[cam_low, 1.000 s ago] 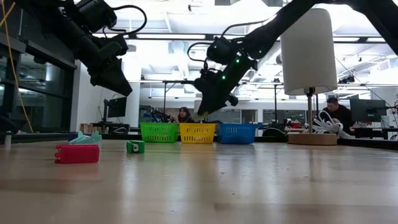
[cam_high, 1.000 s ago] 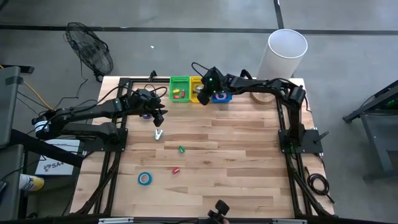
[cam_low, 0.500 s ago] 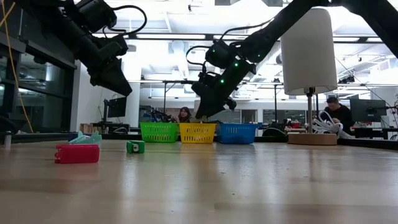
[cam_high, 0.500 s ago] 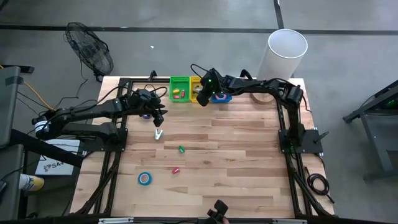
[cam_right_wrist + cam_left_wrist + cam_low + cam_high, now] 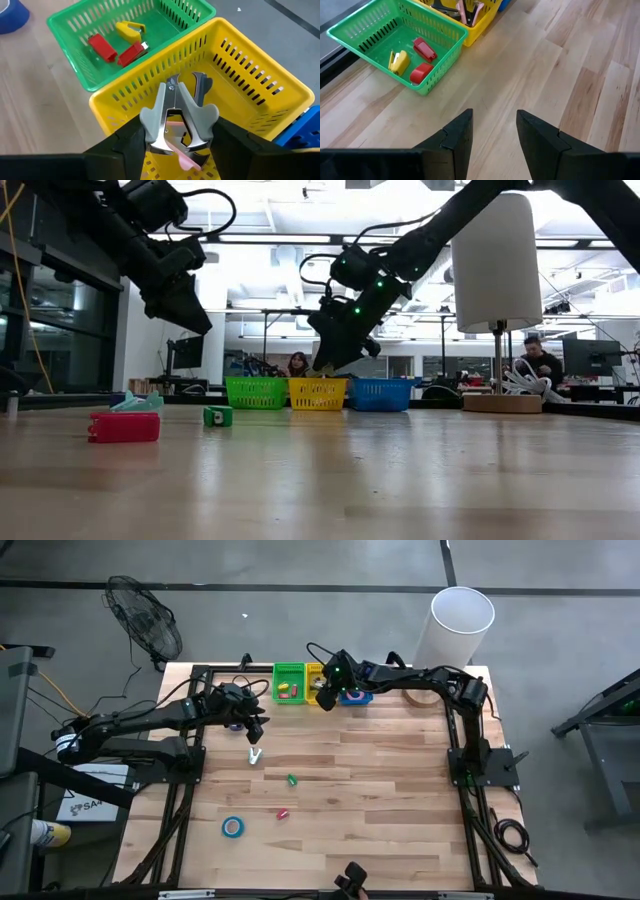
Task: Pick and place Stapler, Stapler remover, tape
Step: Put the gray staple remover into the yellow bin, then put the blue staple remover into the yellow bin
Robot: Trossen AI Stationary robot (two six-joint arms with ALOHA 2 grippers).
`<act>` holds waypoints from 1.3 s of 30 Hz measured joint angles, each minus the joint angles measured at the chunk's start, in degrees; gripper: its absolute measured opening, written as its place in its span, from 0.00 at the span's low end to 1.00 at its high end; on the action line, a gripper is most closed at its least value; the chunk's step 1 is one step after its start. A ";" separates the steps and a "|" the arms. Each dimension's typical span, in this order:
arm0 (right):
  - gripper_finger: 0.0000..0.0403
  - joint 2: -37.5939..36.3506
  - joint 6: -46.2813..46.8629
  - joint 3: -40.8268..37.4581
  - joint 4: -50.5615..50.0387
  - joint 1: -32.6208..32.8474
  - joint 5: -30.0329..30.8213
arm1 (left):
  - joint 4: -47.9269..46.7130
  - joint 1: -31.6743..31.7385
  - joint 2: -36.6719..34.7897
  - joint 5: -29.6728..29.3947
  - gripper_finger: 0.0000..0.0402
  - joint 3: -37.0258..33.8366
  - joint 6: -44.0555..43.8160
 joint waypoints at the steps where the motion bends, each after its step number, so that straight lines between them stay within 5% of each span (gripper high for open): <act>1: 0.46 0.00 -0.02 0.00 -0.09 0.00 0.00 | 0.00 -0.02 -0.01 0.00 0.37 -0.01 0.00; 19: 0.72 -0.04 0.26 0.16 -0.99 0.00 -1.07 | -0.03 -0.02 0.00 0.00 0.37 0.00 0.00; 30: 0.72 -0.13 -3.37 7.26 -13.98 1.45 -0.92 | -1.77 -0.02 0.00 -0.02 0.37 0.00 0.00; 39: 0.72 -0.24 -5.20 14.28 -27.88 6.58 7.33 | -2.25 -0.01 0.01 -0.04 0.37 0.00 0.00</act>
